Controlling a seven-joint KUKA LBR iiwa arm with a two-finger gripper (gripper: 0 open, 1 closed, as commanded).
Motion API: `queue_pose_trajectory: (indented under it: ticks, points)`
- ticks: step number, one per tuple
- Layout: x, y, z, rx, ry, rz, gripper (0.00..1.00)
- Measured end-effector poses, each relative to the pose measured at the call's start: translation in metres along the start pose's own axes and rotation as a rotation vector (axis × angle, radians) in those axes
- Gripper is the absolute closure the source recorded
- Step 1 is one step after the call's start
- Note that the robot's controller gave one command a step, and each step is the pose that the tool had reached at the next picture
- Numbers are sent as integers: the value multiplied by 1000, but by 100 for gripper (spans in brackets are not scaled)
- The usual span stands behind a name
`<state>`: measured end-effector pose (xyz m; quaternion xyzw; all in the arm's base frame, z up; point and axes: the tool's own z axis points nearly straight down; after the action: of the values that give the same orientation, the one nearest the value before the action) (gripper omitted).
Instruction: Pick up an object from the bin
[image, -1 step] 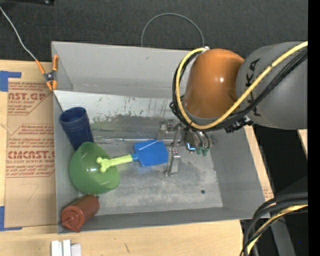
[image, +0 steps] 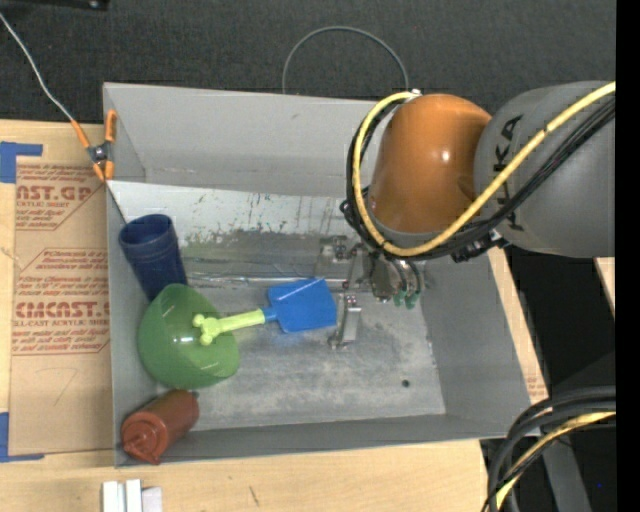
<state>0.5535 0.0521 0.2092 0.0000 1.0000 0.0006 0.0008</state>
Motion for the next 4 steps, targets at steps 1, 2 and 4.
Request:
queue_pose_trajectory:
  ticks: [1,2,4]
  points:
    - [7,17,93,-1,3,46,0]
    - [-27,64,93,-4,-5,165,0]
    - [-40,46,131,-6,-8,205,0]
